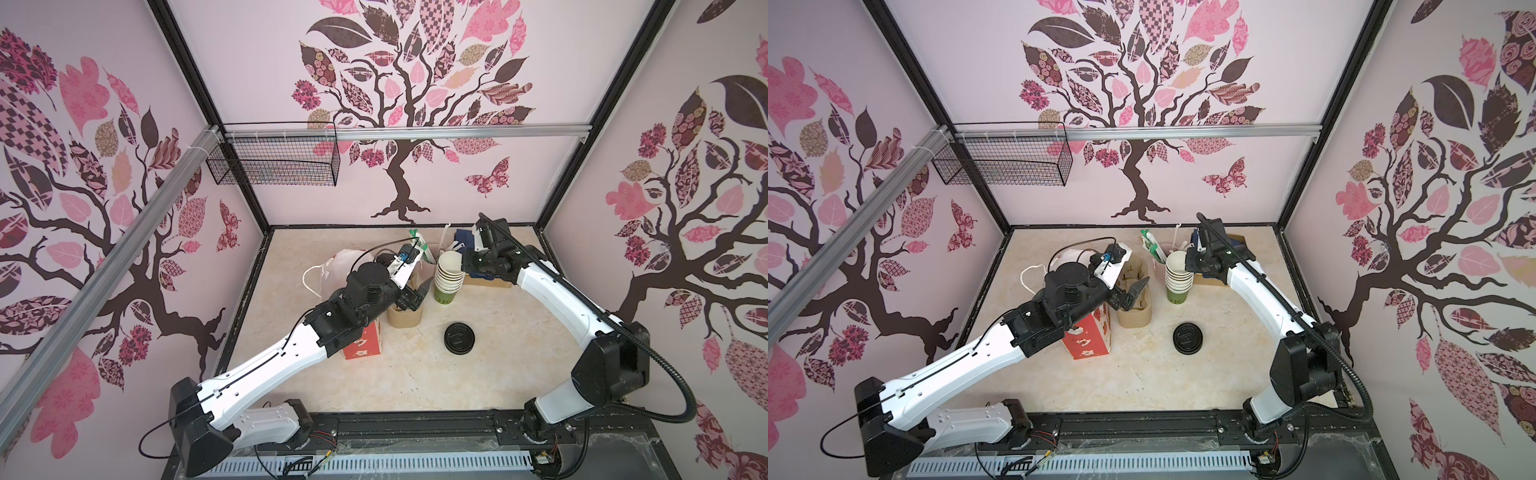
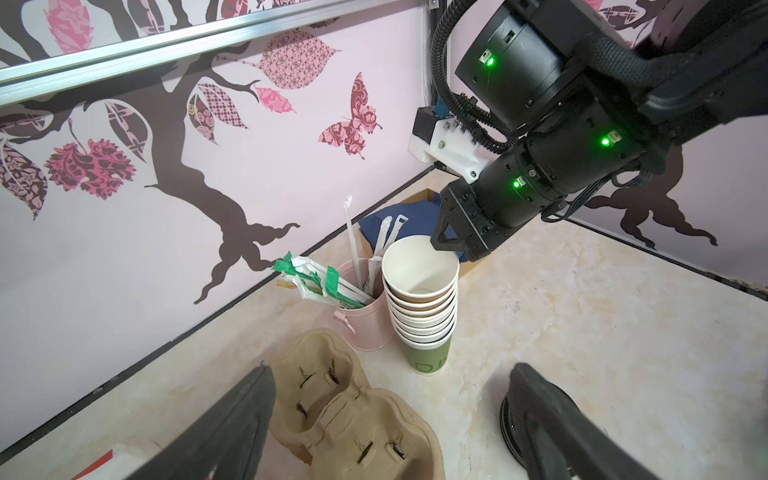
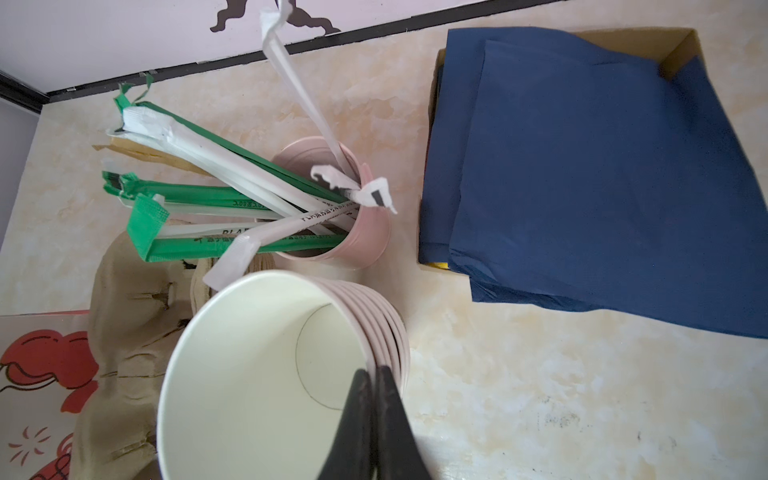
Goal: Pack a coffee takeout order
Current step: Pick up the coffee cup.
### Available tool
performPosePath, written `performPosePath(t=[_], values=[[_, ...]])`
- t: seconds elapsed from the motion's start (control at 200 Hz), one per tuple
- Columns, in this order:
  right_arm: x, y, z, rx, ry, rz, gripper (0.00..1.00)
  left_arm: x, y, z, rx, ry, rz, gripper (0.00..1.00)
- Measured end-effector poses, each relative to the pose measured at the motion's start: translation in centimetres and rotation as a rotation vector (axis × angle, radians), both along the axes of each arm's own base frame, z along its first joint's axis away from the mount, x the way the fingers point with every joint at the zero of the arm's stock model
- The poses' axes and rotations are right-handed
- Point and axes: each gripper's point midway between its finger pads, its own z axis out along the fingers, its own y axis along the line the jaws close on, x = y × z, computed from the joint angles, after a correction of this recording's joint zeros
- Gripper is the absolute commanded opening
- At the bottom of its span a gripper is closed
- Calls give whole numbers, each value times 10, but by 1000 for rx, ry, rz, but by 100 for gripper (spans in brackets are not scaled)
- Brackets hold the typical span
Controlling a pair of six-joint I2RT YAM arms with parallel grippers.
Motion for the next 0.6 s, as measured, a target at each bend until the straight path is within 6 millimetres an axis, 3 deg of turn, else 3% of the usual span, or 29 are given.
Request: performPosePath(t=[0.6], values=[[-7, 6, 10, 27, -10, 39, 0, 2, -3, -6, 14, 3, 0, 92]])
